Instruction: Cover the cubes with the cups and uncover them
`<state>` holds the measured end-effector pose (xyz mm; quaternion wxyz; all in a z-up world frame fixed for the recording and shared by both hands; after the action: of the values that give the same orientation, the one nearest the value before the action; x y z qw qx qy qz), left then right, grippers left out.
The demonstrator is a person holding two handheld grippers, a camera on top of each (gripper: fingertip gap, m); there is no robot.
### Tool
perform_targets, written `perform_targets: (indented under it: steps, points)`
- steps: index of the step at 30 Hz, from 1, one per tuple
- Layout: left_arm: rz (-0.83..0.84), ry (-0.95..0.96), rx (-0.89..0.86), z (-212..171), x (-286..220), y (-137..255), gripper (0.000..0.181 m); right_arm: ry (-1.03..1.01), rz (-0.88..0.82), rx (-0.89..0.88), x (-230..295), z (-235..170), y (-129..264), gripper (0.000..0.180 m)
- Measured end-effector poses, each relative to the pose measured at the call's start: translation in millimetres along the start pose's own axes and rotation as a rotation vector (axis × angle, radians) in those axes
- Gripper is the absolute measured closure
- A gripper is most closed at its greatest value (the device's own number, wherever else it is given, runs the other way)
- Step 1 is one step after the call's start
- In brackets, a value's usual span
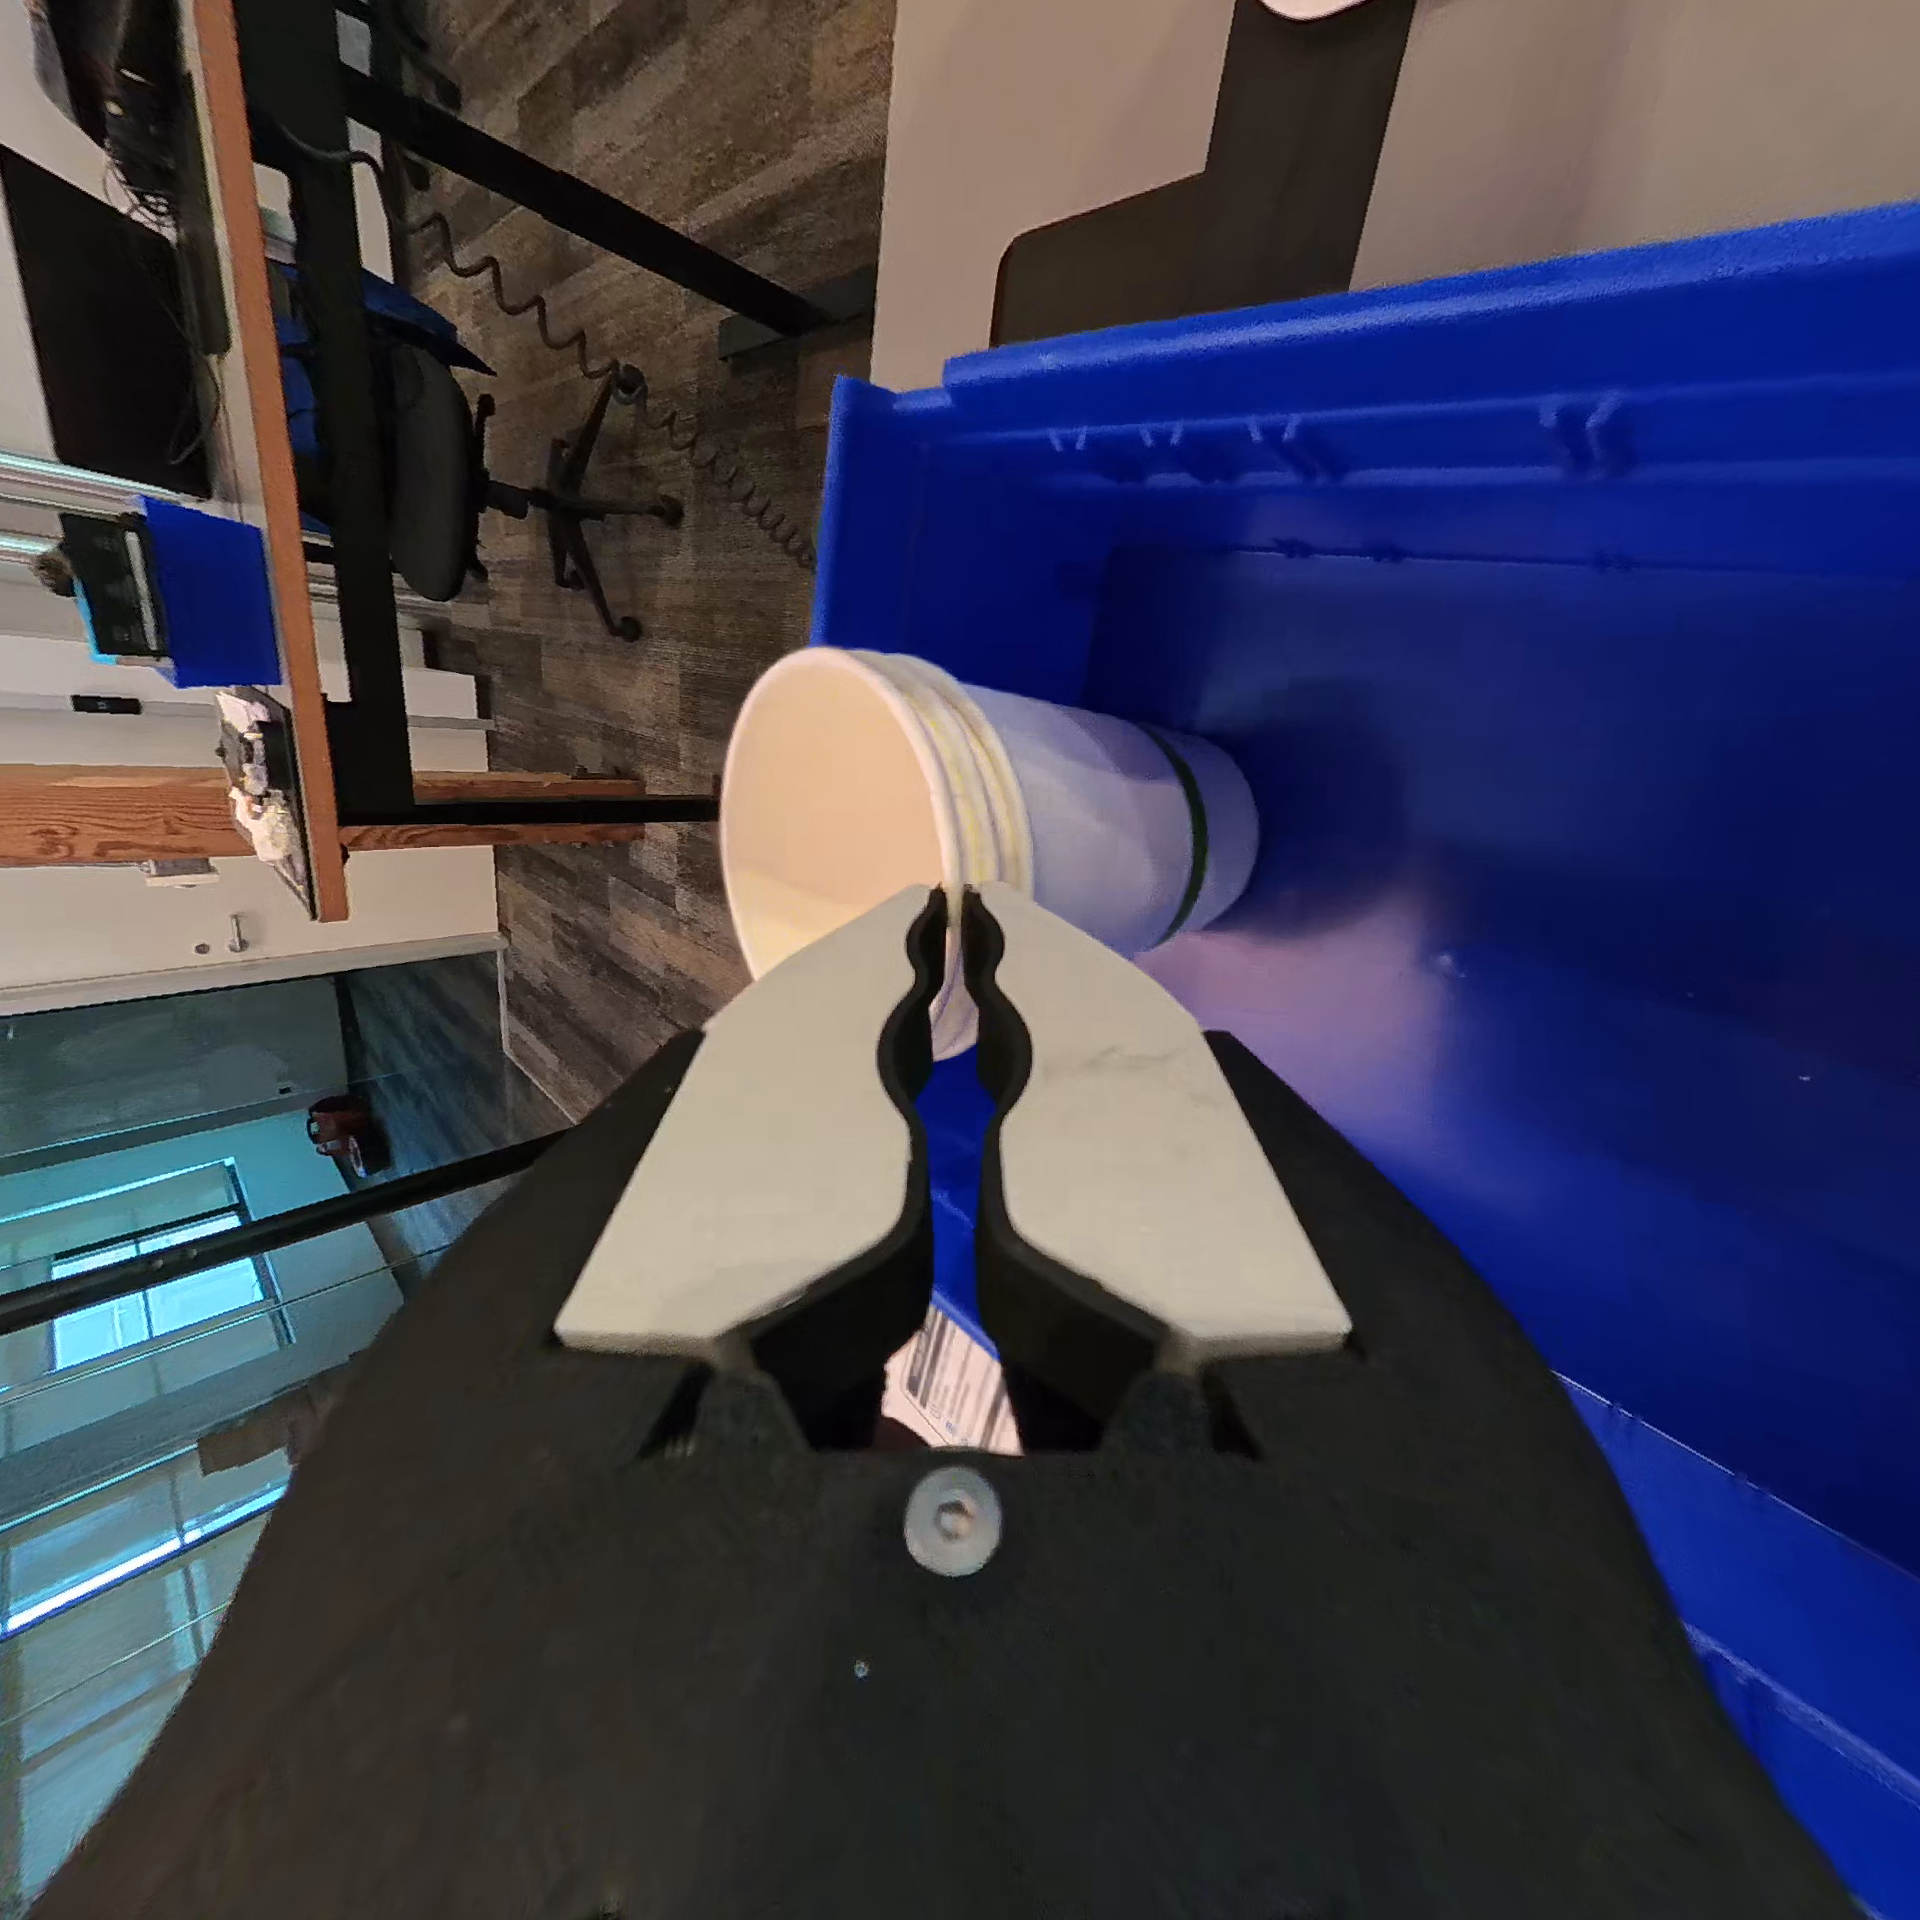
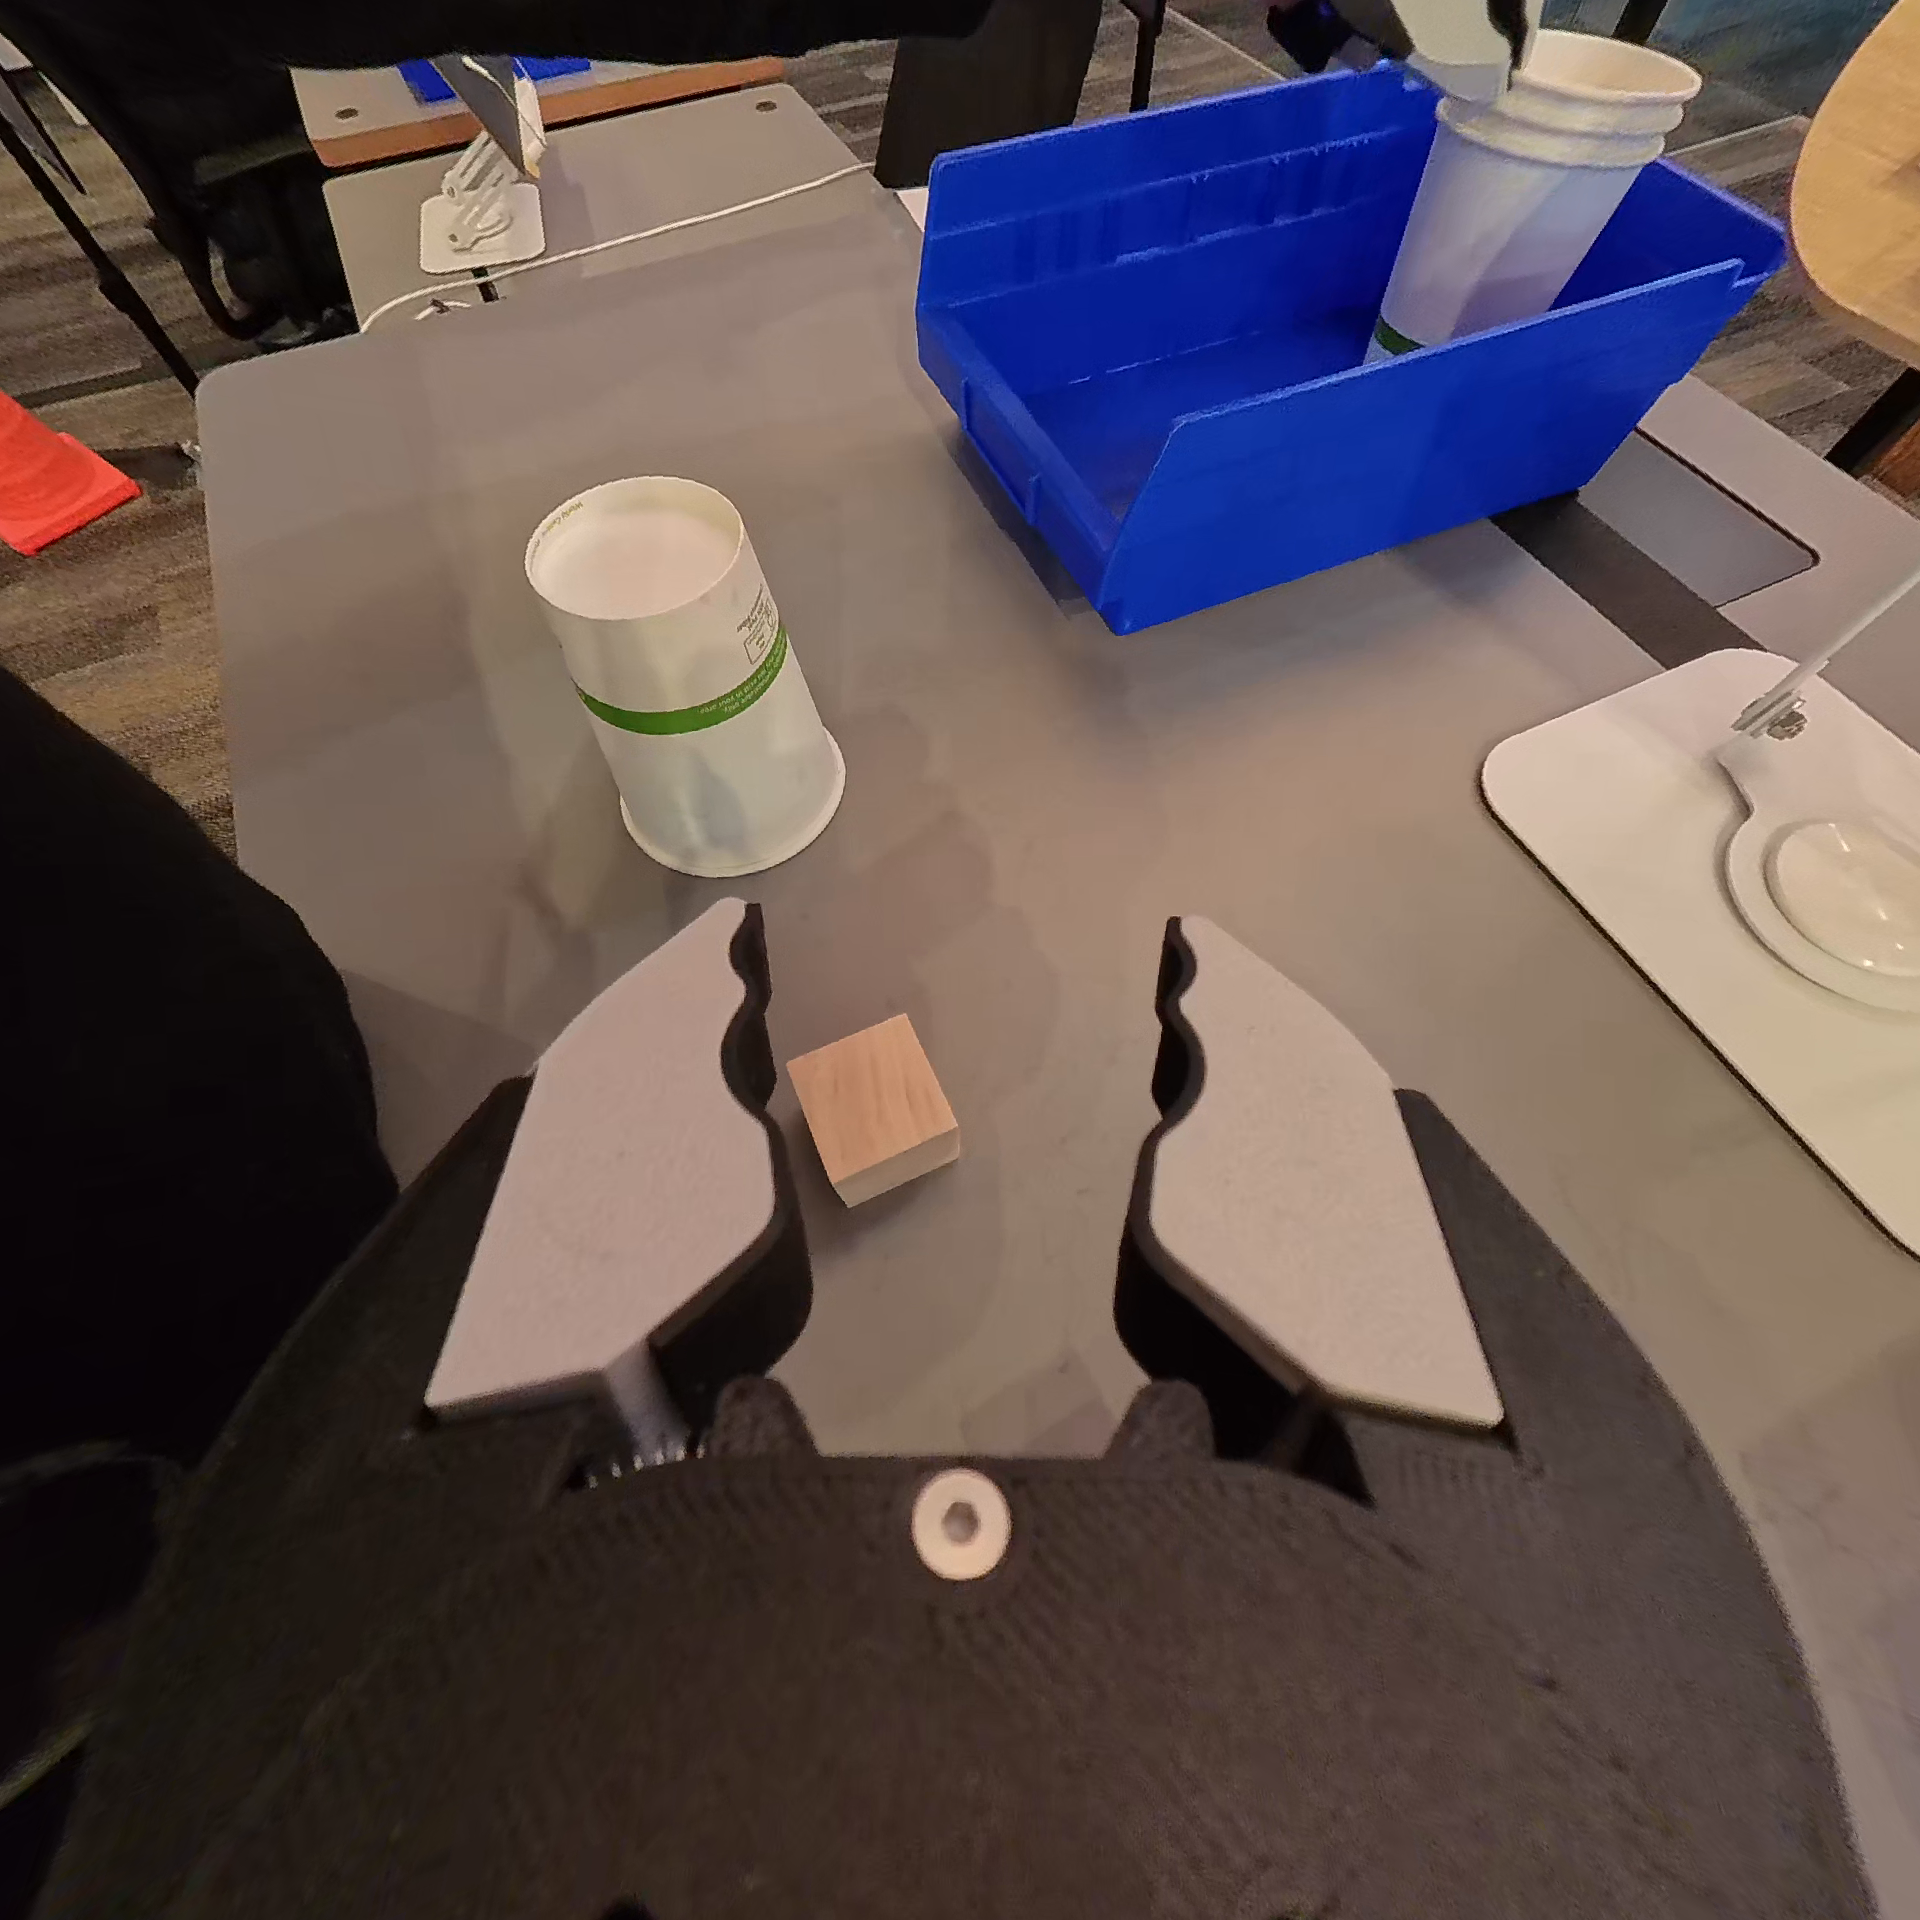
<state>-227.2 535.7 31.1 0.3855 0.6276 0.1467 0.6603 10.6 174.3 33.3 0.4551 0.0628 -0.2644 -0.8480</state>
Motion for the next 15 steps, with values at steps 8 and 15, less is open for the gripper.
perform_targets:
  steps: [8, 15]
  points:
    - [0.064, -0.024, 0.002, 8.7, 10.5, 16.2, 0.178, 0.009, 0.002, -0.004, 3.4, 1.1, -0.3, 0.107]
    - [0.072, -0.040, 0.011, 13.5, 7.1, 18.8, 0.178, 0.012, -0.005, -0.010, 7.4, 0.6, 2.4, 0.108]
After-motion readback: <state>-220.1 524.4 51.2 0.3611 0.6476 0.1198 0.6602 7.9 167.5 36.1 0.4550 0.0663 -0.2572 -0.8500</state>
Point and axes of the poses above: each gripper's, where its closed fingertips meet, y back along the fingers, z out of its top, x = y × z across the jaws, the point moved 4 cm from there along y, back along the fingers, and after that the axes turned 8 degrees about -y, right-handed, at the moved point
